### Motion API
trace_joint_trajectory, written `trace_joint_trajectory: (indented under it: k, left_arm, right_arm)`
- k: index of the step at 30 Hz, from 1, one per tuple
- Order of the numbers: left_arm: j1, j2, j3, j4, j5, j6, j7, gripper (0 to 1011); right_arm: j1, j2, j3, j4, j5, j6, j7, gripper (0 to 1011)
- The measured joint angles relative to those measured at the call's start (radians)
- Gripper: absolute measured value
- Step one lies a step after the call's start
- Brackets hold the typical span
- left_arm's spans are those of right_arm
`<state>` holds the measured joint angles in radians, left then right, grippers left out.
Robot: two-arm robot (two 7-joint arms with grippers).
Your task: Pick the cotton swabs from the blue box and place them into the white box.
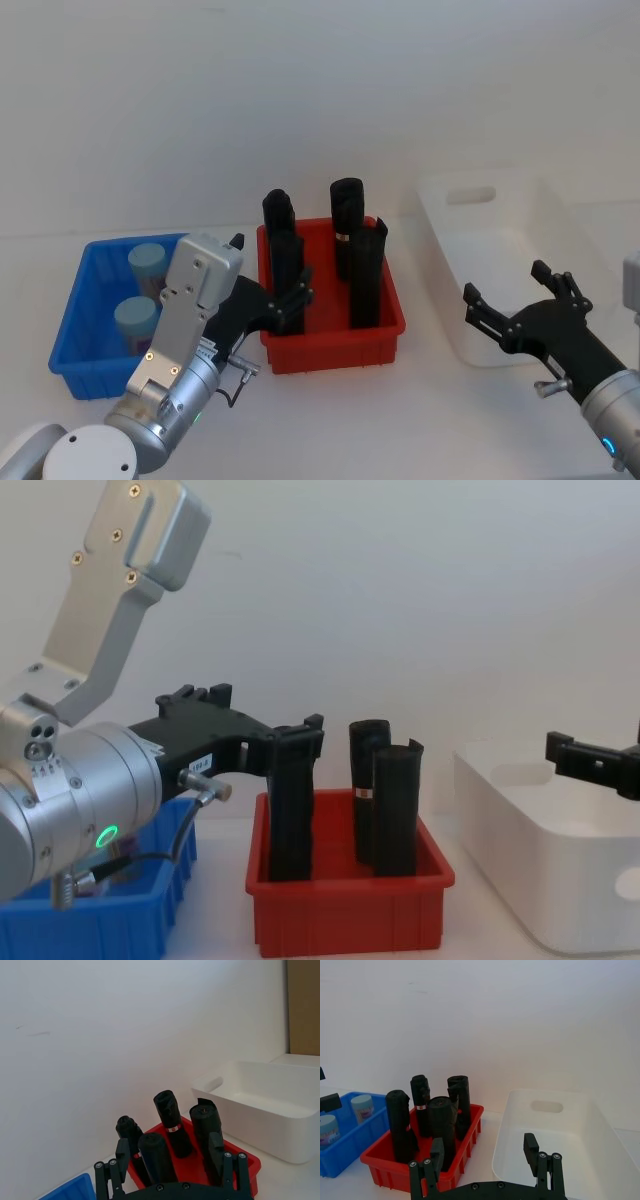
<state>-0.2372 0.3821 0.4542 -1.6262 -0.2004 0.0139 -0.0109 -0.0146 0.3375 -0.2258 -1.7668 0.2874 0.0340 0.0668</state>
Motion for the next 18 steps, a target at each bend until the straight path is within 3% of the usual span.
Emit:
trace_joint_trajectory:
  k: [18]
  left_arm:
    - [-0.012,-0.002,-0.012,0.019,-0.015,0.007,-0.005,1004]
  right_arm:
    - [0.0,0.0,0.0,0.0,0.0,0.0,0.0,1002]
